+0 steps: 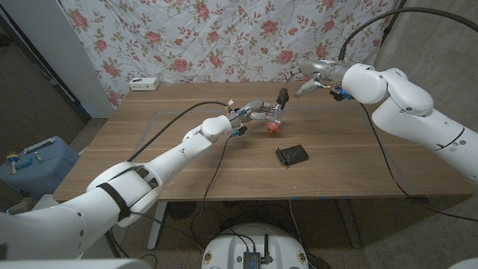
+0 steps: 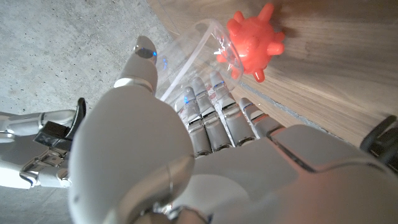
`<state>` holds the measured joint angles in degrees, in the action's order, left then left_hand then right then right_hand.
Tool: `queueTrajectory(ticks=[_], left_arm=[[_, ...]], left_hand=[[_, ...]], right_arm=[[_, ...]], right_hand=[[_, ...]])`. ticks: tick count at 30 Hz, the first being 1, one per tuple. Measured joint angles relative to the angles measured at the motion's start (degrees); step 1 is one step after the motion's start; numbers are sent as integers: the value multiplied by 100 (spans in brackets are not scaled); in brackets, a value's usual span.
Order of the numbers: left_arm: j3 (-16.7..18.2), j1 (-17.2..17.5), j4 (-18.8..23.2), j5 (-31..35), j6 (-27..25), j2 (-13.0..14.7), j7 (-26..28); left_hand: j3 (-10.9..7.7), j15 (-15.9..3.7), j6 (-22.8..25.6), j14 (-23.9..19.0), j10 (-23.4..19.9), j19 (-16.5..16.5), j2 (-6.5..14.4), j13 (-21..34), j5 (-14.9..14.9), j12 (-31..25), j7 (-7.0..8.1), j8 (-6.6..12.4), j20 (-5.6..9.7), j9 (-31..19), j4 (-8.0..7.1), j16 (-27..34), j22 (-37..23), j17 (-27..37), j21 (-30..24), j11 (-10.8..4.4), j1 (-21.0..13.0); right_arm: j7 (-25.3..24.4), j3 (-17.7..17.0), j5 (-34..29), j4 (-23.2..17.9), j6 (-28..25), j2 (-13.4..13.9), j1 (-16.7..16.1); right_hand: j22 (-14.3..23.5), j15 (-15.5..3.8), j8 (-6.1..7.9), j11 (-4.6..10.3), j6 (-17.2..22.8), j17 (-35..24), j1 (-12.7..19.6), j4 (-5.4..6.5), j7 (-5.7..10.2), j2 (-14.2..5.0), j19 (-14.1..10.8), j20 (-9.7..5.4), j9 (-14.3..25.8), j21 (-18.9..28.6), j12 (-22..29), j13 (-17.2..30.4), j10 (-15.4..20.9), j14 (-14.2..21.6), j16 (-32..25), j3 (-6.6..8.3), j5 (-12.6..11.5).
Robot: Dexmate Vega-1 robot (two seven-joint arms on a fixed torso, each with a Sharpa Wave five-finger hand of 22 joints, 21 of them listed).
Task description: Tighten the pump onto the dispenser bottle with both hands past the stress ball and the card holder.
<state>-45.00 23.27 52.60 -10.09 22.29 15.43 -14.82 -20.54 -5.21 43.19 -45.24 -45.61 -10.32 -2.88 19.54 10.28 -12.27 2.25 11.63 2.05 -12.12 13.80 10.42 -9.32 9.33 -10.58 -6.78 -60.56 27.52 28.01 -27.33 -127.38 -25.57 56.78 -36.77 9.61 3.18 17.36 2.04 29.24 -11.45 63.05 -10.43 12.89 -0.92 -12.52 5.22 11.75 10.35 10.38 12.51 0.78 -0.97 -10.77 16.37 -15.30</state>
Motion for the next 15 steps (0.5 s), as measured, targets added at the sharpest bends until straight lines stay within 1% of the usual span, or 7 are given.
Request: queueTrajectory(ticks=[2,3,5,9,12,15], left_arm=[[-5,-7,-17,0,2,-7,-5],[-6,-11,-24,0,3,-9,-6],[-9,-20,-35,0,5,-17,-9],[-12,-26,-49,0,8,-22,-12],[-15,-26,-51,0,8,-24,-13],[-17,-26,-51,0,8,-23,-14]], left_hand=[[0,0,0,0,0,0,0,0,0,1,0,-4,0,0,0,0,0,0,0,0,0],[0,0,0,0,0,0,0,0,0,2,0,-4,0,0,0,0,0,0,0,0,0],[0,0,0,0,0,0,0,0,0,12,0,-1,0,0,0,0,0,0,0,0,0],[0,0,0,0,0,0,0,0,0,12,0,5,0,0,0,0,0,0,0,0,0],[0,0,0,0,0,0,0,0,0,13,0,4,0,0,0,0,0,1,0,0,0],[0,0,0,0,0,0,0,0,0,13,0,4,0,0,0,0,0,1,0,0,0]], right_arm=[[-15,31,42,15,28,13,30],[-19,48,59,22,39,19,46],[-23,85,89,36,55,32,87],[-14,167,124,56,66,52,175],[34,227,136,69,67,63,230],[90,282,137,81,66,66,287]], right_hand=[[0,10,0,-20,0,0,17,0,0,15,0,0,12,0,0,0,-20,-10,0,0,0],[0,20,0,-30,0,0,39,0,0,-7,0,0,13,0,0,0,-30,-20,0,0,0],[0,41,0,-1,0,-4,50,17,0,4,0,0,13,0,0,0,-60,-41,0,17,0],[0,42,0,-1,2,-16,77,23,-1,16,21,-21,13,0,0,0,-60,-82,0,23,0],[0,51,0,21,23,-16,83,23,-21,8,55,13,13,0,0,1,-81,-91,0,23,0],[0,69,0,6,36,-16,103,42,-7,28,55,13,13,0,0,1,-136,-149,0,41,0]])
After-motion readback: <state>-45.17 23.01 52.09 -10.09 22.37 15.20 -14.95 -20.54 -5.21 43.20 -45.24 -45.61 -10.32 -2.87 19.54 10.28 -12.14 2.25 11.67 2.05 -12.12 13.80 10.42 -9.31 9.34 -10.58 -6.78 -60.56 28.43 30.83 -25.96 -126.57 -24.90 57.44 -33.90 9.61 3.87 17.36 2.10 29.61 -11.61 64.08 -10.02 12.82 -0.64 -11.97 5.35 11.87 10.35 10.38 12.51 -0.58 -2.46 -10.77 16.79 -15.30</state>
